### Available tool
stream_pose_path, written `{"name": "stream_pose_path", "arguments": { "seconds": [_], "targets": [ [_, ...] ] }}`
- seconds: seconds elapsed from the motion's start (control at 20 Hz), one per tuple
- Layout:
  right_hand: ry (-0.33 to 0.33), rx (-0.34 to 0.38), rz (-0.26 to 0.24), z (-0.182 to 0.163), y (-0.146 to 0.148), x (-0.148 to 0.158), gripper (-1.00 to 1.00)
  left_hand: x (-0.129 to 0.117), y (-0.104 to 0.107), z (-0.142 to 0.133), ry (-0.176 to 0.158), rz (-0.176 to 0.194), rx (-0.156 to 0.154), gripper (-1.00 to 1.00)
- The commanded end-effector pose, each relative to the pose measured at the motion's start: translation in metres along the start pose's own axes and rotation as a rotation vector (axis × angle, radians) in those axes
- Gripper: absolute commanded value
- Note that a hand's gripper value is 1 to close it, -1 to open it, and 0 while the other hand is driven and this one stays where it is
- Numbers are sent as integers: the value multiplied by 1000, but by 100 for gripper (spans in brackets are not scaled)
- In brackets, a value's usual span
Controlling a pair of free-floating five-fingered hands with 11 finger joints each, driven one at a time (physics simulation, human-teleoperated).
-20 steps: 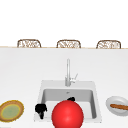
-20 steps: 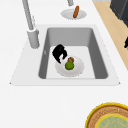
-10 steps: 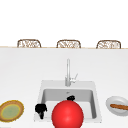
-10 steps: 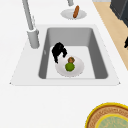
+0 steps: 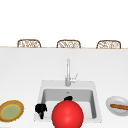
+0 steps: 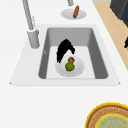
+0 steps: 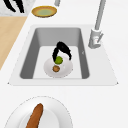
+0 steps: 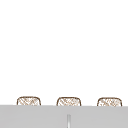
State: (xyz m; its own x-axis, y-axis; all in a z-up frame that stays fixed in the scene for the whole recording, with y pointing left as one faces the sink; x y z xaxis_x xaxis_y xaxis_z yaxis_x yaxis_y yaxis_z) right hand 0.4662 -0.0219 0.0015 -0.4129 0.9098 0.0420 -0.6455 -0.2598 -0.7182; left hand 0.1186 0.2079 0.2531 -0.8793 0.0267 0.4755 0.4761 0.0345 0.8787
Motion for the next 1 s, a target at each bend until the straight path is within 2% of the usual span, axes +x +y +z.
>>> {"name": "stream_pose_path", "arguments": {
  "seconds": [0.0,0.3,0.35,0.45,0.65,0.8,0.95],
  "targets": [
    [-28,-32,-53,19,18,18,-100,0,0,0,0,0,0,0],
    [-42,-48,-59,34,45,46,-100,0,0,0,0,0,0,0],
    [-32,-35,-33,25,43,48,-100,0,0,0,0,0,0,0],
    [-21,-46,-24,5,48,50,-100,0,0,0,0,0,0,0],
    [-26,-86,-6,-11,70,48,-100,0,0,0,0,0,0,0],
    [-46,-124,-6,-20,82,36,-100,0,0,0,0,0,0,0],
    [-65,-94,-23,-30,86,36,-100,0,0,0,0,0,0,0]
  ]
}}
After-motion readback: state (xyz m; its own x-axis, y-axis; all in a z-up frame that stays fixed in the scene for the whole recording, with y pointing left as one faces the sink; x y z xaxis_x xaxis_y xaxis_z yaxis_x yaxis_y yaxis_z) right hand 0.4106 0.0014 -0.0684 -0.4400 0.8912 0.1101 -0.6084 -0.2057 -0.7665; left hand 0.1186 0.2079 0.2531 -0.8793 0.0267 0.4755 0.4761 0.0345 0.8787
